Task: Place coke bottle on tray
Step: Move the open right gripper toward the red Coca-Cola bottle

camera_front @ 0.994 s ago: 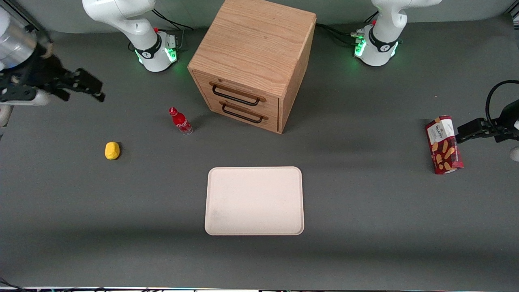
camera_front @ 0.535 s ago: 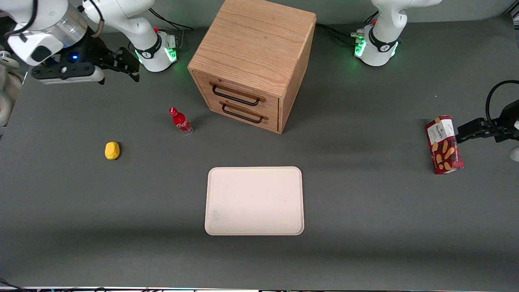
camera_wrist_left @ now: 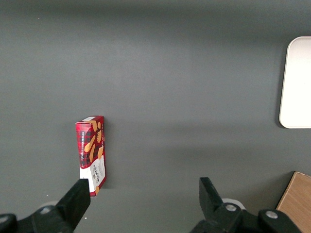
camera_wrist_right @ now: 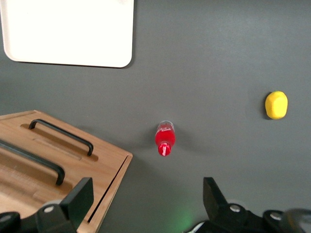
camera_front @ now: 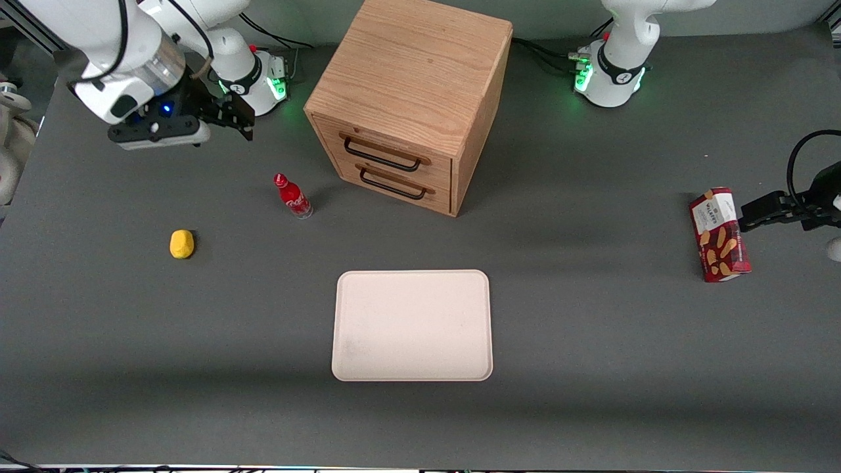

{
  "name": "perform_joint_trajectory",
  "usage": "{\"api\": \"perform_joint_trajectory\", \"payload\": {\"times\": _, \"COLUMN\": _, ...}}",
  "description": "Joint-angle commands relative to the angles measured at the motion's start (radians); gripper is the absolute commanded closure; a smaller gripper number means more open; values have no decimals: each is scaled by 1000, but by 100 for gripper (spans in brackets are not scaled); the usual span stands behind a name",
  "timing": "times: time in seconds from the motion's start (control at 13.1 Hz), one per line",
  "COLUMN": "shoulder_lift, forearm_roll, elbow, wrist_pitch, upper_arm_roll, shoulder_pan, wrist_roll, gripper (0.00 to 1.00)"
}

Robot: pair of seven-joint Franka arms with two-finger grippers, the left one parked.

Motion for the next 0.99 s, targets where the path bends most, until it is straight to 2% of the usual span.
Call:
{"api": "perform_joint_trajectory", "payload": {"times": 0.0, "shoulder_lift": -64, "forearm_roll": -8, "elbow": -186, "wrist_pitch": 157, "upper_arm_roll": -11, "shoulder_pan": 18, "wrist_roll": 3, "gripper": 0}}
{"api": "perform_joint_trajectory", "payload": {"times": 0.61, "shoulder_lift": -56, "forearm_roll": -8, "elbow": -509, "wrist_pitch": 516, "upper_arm_roll": -10, "shoulder_pan": 22, "wrist_roll": 16, "gripper": 0}}
{"api": "perform_joint_trajectory", "payload": {"times": 0.92, "shoulder_lift": -41, "forearm_roll": -8, "elbow": -613, "wrist_pitch": 639, "upper_arm_roll": -10, "shoulder_pan": 36, "wrist_roll": 20, "gripper": 0}}
